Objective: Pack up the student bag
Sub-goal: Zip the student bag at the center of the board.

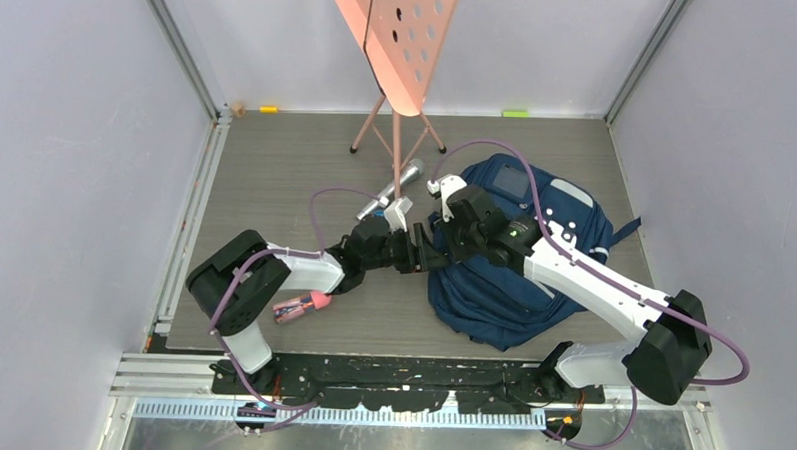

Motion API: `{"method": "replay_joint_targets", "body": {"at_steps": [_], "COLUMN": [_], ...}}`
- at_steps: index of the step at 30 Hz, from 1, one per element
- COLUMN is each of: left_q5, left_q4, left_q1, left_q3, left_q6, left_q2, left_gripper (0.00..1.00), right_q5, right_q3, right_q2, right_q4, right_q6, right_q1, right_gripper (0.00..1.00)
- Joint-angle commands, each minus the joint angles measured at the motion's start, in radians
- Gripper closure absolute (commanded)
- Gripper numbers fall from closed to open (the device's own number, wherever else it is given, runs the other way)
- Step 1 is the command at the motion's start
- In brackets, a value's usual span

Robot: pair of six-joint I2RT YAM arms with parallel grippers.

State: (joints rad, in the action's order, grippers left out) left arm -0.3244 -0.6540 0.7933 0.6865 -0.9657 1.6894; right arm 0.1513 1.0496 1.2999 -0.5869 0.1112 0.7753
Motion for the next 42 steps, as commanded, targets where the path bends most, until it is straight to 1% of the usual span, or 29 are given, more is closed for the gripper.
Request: {"method": "replay_joint_targets", "body": {"at_steps": [1, 9, 14, 16, 18, 19, 21, 23, 24, 31, 35, 37, 39, 42], "left_q5": [0.047, 0.128, 0.121, 0.117, 0.124, 0.134, 0.157, 0.172, 0.178, 0.187, 0.232, 0.24, 0.222, 0.202], "left_q4": [-0.059, -0.091, -0.094, -0.108, -0.127, -0.133, -0.133, -0.123, -0.117, -0.126, -0.14, -0.099, -0.067, -0.085], "left_q1": [0.006, 0.015, 0.017, 0.023, 0.031, 0.035, 0.041, 0.041, 0.041, 0.045, 0.056, 0.057, 0.057, 0.064], "left_q3": [-0.009, -0.104, -0.095, -0.088, -0.093, -0.1, -0.117, -0.136, -0.144, -0.165, -0.197, -0.19, -0.168, -0.149], "left_q6": [-0.023, -0.047, -0.054, -0.061, -0.068, -0.071, -0.067, -0.067, -0.065, -0.075, -0.071, -0.055, -0.043, -0.053], "left_q2": [0.008, -0.065, -0.038, -0.022, -0.016, -0.021, -0.04, -0.061, -0.071, -0.065, -0.104, -0.115, -0.105, -0.076], "left_gripper": [0.45, 0.45, 0.45, 0.5, 0.62, 0.64, 0.62, 0.56, 0.55, 0.51, 0.47, 0.45, 0.44, 0.45], "right_q5": [-0.035, -0.03, -0.036, -0.036, -0.033, -0.032, -0.032, -0.03, -0.03, -0.035, -0.033, -0.033, -0.035, -0.041], "right_q3": [0.01, 0.014, 0.016, 0.015, 0.015, 0.015, 0.016, 0.018, 0.017, 0.013, 0.016, 0.016, 0.018, 0.019], "right_q2": [-0.065, -0.072, -0.069, -0.067, -0.07, -0.072, -0.074, -0.074, -0.074, -0.071, -0.073, -0.073, -0.071, -0.067], "right_q4": [0.044, 0.042, 0.041, 0.041, 0.041, 0.042, 0.04, 0.038, 0.037, 0.043, 0.038, 0.036, 0.035, 0.038], "right_q6": [0.033, 0.034, 0.036, 0.036, 0.036, 0.035, 0.033, 0.031, 0.03, 0.036, 0.033, 0.032, 0.032, 0.035], "right_q1": [0.013, 0.014, 0.015, 0.015, 0.014, 0.013, 0.014, 0.013, 0.013, 0.013, 0.013, 0.014, 0.015, 0.015], "right_gripper": [0.99, 0.99, 0.99, 0.99, 0.99, 0.99, 0.99, 0.99, 0.99, 0.99, 0.99, 0.99, 0.99, 0.99]}}
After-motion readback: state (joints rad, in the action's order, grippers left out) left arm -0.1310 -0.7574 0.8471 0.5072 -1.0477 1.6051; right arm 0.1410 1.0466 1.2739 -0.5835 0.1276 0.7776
